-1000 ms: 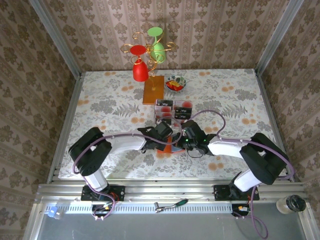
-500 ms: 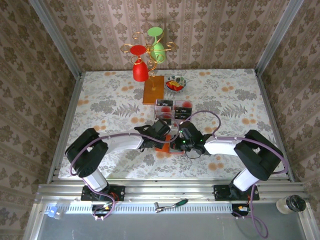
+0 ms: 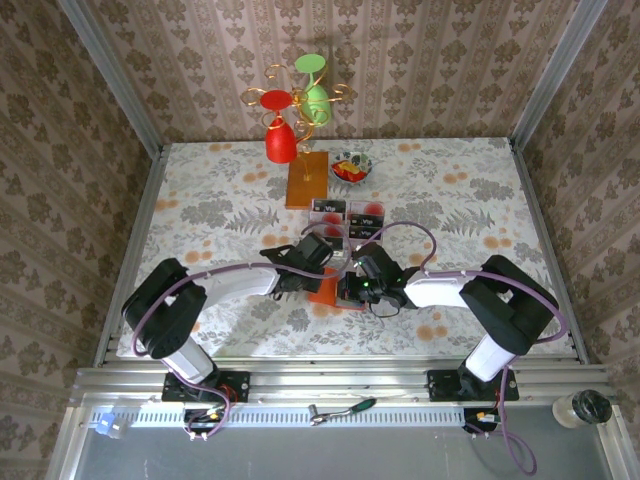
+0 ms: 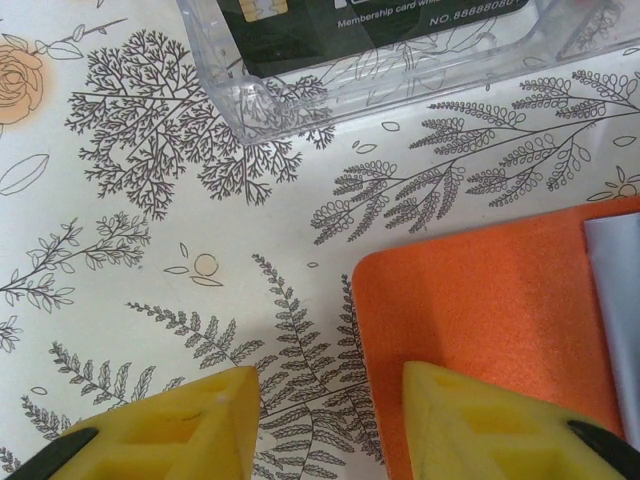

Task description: Put the credit cards into the card holder

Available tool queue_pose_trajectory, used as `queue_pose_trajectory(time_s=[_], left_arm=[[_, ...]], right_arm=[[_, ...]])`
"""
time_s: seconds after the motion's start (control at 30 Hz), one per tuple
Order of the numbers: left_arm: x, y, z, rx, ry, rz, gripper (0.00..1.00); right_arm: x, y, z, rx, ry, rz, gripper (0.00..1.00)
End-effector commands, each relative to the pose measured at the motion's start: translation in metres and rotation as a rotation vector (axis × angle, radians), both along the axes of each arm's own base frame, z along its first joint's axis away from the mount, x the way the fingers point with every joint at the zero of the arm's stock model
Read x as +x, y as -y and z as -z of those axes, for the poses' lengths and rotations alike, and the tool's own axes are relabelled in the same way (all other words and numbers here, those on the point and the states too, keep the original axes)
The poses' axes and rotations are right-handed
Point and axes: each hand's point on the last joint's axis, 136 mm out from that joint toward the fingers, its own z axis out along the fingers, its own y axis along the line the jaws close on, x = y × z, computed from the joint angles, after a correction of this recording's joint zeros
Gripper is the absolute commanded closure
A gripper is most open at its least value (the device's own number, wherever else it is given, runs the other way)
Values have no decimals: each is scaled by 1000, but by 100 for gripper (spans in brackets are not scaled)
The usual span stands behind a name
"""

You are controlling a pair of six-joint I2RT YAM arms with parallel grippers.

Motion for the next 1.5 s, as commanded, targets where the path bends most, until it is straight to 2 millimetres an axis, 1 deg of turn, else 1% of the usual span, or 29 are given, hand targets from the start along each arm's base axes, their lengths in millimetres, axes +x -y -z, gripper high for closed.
queue_pose_trajectory(time_s=[0.0, 0.23, 0.4, 0.53, 0.67, 0.8, 1.0, 1.2, 1.33, 1.47], left_arm=[[-7, -7, 5, 19, -29, 4, 57], [-10, -7, 13, 29, -46, 14, 57], [-14, -11, 16, 24, -49, -1, 57], [-16, -13, 17, 14, -46, -11, 58], [-16, -13, 17, 14, -47, -13, 58], [-14, -12, 13, 11, -37, -13, 58], [-12, -5, -3, -33, -23, -13, 57], [-12, 3, -19, -86, -11, -23, 55], [-17, 6, -19, -102, -17, -32, 54], [-24, 4, -7, -103, -37, -56, 54]], right_arm=[[-5, -7, -6, 6, -1, -51, 100], [3, -10, -27, 20, 47, -51, 100], [6, -15, -33, 28, 55, -57, 100], [8, -20, -27, 25, 37, -70, 100], [8, -22, -12, 12, 10, -76, 100], [7, -21, 0, -4, -10, -72, 100], [5, -16, 9, -6, -22, -36, 100], [5, -12, 13, 3, -26, 1, 100], [5, -11, 15, 11, -30, 19, 100], [5, -10, 17, 18, -36, 42, 100]])
